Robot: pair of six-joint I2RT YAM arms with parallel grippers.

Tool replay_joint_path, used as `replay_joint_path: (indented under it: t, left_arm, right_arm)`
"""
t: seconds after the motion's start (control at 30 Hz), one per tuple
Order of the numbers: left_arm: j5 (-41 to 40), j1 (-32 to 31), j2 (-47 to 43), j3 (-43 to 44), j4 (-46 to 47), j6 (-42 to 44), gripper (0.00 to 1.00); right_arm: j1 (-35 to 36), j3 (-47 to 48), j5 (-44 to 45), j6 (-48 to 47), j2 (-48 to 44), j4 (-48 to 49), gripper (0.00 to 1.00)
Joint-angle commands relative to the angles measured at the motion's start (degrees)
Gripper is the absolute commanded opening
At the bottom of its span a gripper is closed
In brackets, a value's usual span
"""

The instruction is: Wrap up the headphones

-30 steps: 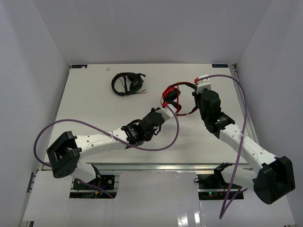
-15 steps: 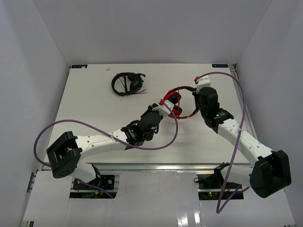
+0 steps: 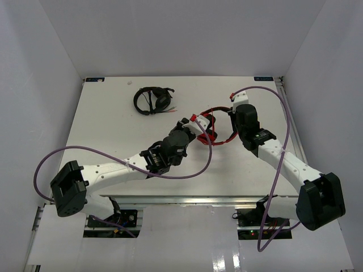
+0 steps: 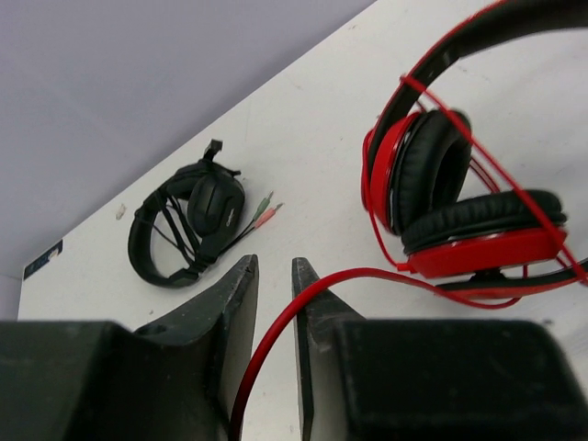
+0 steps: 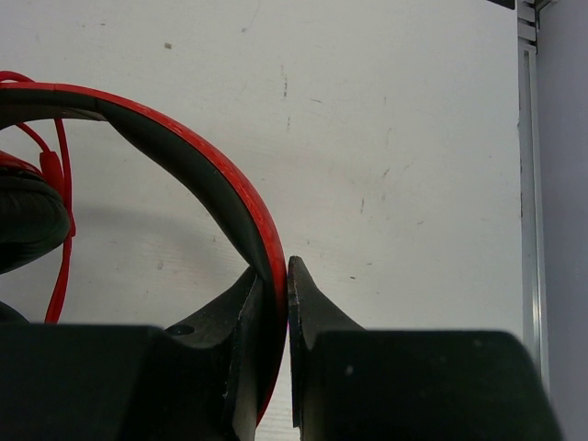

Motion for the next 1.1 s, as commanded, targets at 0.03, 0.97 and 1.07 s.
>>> replay_joint_path:
  t: [0.03,0.97,1.07]
  left_arm:
    - [3.6,-1.4,-2.8,4.6,-1.2,1.6,0.36]
    - [16.1,-5.3,2.0,14.5,-4.1,4.0,0.33]
    - [16.0,-5.3,4.1,16.3,-4.5,4.9,0.34]
  right_arm:
    - [-0.3,3.7,-0.9,1.0,0.1,2.9,0.08]
    - [-0.2,2.3,-10.5,2.1,-1.4,1.9,0.08]
    - [-0.2,1.7,-12.2,2.1,-2.0,1.9,0.08]
